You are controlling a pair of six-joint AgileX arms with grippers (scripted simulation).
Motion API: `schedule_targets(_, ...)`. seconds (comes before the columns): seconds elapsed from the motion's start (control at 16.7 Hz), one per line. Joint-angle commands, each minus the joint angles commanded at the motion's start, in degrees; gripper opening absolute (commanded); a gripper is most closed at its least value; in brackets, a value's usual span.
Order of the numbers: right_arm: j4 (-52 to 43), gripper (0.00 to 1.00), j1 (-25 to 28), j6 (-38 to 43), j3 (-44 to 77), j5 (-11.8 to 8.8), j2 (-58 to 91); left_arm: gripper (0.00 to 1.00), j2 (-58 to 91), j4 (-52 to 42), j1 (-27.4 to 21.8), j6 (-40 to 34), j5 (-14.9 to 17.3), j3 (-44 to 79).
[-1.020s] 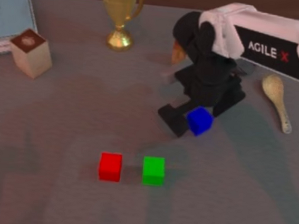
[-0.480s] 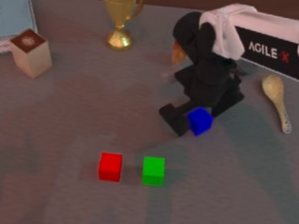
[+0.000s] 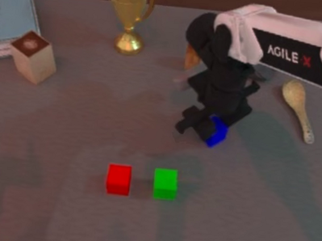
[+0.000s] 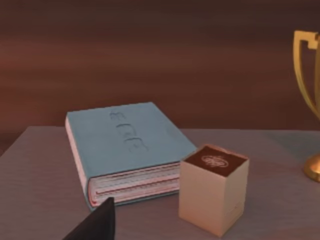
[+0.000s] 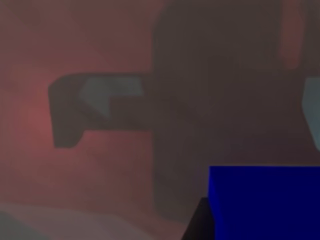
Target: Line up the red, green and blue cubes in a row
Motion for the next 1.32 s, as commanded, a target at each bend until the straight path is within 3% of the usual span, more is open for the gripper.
schedule_targets(0.12,0.0,0.0,0.0,0.0,0.0,0.0,0.0,1.0,0.0,0.0,0.0,0.0,0.0,0.0)
schedule_targets(0.66,-0.43,0.0,-0.1,0.09,0.35,-0.1,-0.93,1.0,0.0,0.0,0.0,0.0,0.0,0.0)
schedule_targets(1.08,-12.98,0.0,0.31,0.05,10.45,-0.13,-3.01,1.0,0.0,0.0,0.0,0.0,0.0,0.0)
schedule_targets(1.32,-14.29,0.0,0.35,0.03,11.66,-0.13,-3.48,1.0,0.0,0.0,0.0,0.0,0.0,0.0)
